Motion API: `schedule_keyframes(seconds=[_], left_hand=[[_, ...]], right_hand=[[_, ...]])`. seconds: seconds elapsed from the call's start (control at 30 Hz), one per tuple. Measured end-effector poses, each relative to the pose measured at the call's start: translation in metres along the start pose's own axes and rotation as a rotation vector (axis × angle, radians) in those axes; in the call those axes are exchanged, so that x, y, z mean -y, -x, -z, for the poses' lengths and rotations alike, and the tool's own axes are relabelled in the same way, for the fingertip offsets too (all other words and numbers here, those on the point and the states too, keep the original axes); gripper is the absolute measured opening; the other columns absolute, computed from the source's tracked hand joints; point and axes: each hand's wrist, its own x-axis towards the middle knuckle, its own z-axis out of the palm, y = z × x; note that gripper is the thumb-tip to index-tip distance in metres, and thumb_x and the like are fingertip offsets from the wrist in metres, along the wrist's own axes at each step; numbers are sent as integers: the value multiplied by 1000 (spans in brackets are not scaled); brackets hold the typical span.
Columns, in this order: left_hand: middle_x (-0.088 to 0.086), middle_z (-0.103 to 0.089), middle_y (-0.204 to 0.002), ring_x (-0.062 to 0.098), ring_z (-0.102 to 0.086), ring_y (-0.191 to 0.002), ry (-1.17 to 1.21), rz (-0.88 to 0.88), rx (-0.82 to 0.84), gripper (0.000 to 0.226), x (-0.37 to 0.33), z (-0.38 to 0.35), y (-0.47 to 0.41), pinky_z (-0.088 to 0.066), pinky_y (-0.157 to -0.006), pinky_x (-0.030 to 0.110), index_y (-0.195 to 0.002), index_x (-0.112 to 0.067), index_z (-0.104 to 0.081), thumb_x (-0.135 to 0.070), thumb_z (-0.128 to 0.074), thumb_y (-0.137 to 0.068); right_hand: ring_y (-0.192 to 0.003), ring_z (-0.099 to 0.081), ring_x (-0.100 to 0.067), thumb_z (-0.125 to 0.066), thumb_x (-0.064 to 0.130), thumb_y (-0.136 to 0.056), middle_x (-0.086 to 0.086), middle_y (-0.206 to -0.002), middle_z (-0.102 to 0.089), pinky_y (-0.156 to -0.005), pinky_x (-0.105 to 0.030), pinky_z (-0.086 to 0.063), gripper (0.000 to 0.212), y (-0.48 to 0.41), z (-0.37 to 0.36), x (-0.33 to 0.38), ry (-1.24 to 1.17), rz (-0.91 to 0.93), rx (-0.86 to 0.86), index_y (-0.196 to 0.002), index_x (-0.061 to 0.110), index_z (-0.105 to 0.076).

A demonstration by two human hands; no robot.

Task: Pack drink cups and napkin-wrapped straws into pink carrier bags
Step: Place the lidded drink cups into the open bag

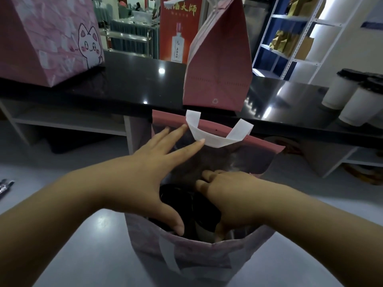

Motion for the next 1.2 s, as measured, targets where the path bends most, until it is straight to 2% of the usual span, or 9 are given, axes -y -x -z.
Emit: schedule_keyframes(seconds=[0.17, 0.27, 0.37, 0.53, 0.67, 0.77, 0.93, 1.07, 1.2], left_hand=[[-43, 44, -127, -10, 43, -122, 23, -31, -11, 124, 2, -1, 1, -10, -115, 35, -120, -70, 28, -67, -75, -50], [-44, 42, -128, -9, 38, -125, 38, -41, -31, 124, 5, 0, 1, -12, -116, 35, -121, -70, 27, -65, -75, -52], [-46, 38, -129, -7, 28, -133, 66, -58, -58, 123, 8, -1, 1, -18, -116, 37, -123, -69, 25, -64, -76, -53], [-46, 23, -138, -8, 5, -139, 190, -139, -123, 122, 14, -4, -2, -25, -112, 28, -130, -68, 12, -63, -79, -49], [-47, 7, -136, -18, -13, -128, 235, -180, -189, 121, 19, -6, -3, -31, -101, 15, -135, -64, 2, -64, -80, -47], [-45, -1, -130, -28, -11, -119, 223, -202, -257, 116, 22, -7, -3, -33, -84, 2, -134, -64, -4, -72, -75, -43], [-37, -11, -126, -22, -15, -120, 249, -211, -367, 103, 23, -7, -4, -30, -87, 4, -131, -63, -17, -77, -67, -43], [-35, -31, -118, -17, -34, -113, 212, -228, -578, 78, 19, -4, -2, -35, -79, -3, -124, -53, -35, -75, -63, -55], [-25, -54, -104, -5, -54, -98, 198, -191, -770, 52, 18, -6, 8, -48, -79, 16, -109, -38, -57, -67, -57, -65]], right_hand=[[-108, -47, -20, -68, 39, -82, -4, -133, -37, -87, -31, -46, 78, 3, -8, -3, -75, -3, 35, -145, 26, -23], [-105, -50, -19, -64, 39, -85, -1, -135, -36, -85, -28, -48, 71, 6, -4, -8, -141, -3, 64, -145, 28, -28], [-103, -53, -20, -64, 34, -87, -1, -134, -40, -87, -29, -51, 64, 5, -5, -10, -162, -6, 85, -143, 26, -33], [-99, -55, -22, -57, 19, -91, -5, -131, -44, -85, -31, -49, 52, -1, -14, -7, -131, 8, 113, -139, 19, -38], [-105, -55, -24, -55, 18, -92, -5, -135, -44, -89, -32, -48, 51, -2, -17, -8, -133, 0, 107, -140, 20, -38], [-110, -54, -22, -58, 22, -91, -2, -135, -45, -93, -30, -47, 52, 2, -14, -9, -165, -20, 88, -141, 23, -40], [-106, -52, -15, -63, 39, -87, 5, -120, -51, -90, -33, -50, 44, 21, 12, -8, -245, -65, -48, -127, 25, -51], [-99, -52, -8, -60, 41, -89, 10, -108, -56, -86, -30, -48, 29, 41, 30, -10, -273, -77, -266, -113, 27, -58], [-89, -57, -4, -64, 41, -86, 14, -95, -62, -79, -27, -51, 21, 55, 34, -7, -426, -79, -501, -102, 27, -64]])
